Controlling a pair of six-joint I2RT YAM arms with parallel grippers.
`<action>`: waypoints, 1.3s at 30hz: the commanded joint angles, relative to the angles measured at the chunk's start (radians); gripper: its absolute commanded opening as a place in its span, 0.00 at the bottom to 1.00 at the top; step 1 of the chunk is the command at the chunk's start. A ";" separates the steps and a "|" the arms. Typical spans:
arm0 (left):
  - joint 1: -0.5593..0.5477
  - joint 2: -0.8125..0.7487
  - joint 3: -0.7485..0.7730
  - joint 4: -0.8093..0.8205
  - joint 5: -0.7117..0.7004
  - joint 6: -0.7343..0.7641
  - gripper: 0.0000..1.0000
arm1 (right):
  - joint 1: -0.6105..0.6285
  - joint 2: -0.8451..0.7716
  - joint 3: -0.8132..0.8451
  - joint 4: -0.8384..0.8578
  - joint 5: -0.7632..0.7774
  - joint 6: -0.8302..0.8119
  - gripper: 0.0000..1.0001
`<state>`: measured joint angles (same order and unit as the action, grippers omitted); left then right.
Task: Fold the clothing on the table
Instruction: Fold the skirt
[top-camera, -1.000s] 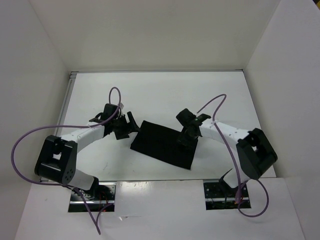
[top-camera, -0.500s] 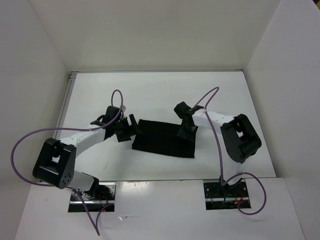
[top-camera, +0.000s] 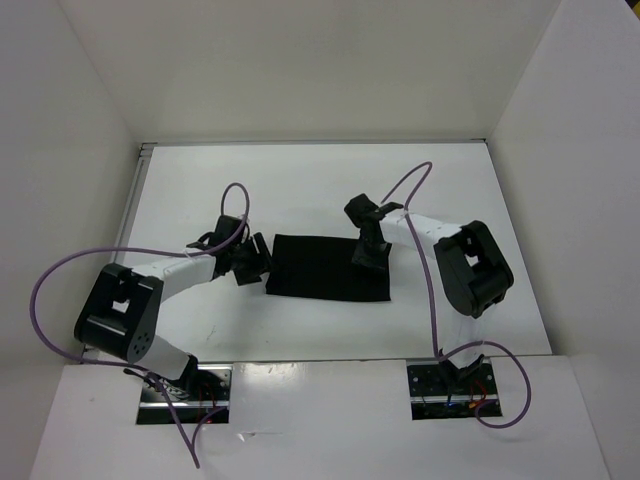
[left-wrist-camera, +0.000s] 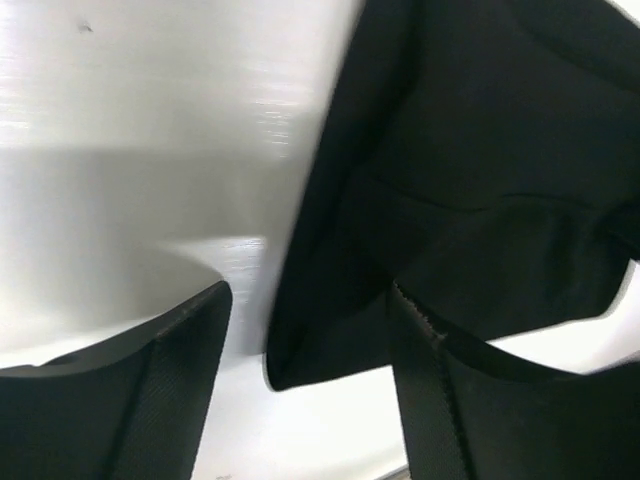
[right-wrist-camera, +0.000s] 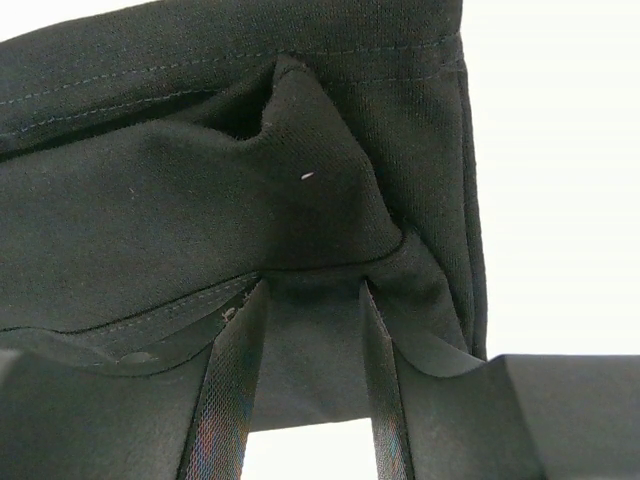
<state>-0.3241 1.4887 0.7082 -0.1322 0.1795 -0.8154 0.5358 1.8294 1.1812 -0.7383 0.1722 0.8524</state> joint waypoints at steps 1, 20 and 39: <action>-0.003 0.059 -0.019 0.058 -0.028 -0.016 0.70 | -0.005 -0.050 -0.008 0.010 0.021 -0.012 0.47; -0.030 0.168 -0.029 0.184 0.117 -0.067 0.00 | 0.004 -0.231 -0.017 0.040 -0.126 -0.091 0.36; -0.049 0.070 0.010 0.138 0.129 -0.076 0.00 | 0.121 -0.058 -0.055 0.151 -0.405 -0.095 0.00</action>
<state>-0.3656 1.5902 0.7063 0.0212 0.3168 -0.8940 0.6376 1.7412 1.1450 -0.6346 -0.1997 0.7544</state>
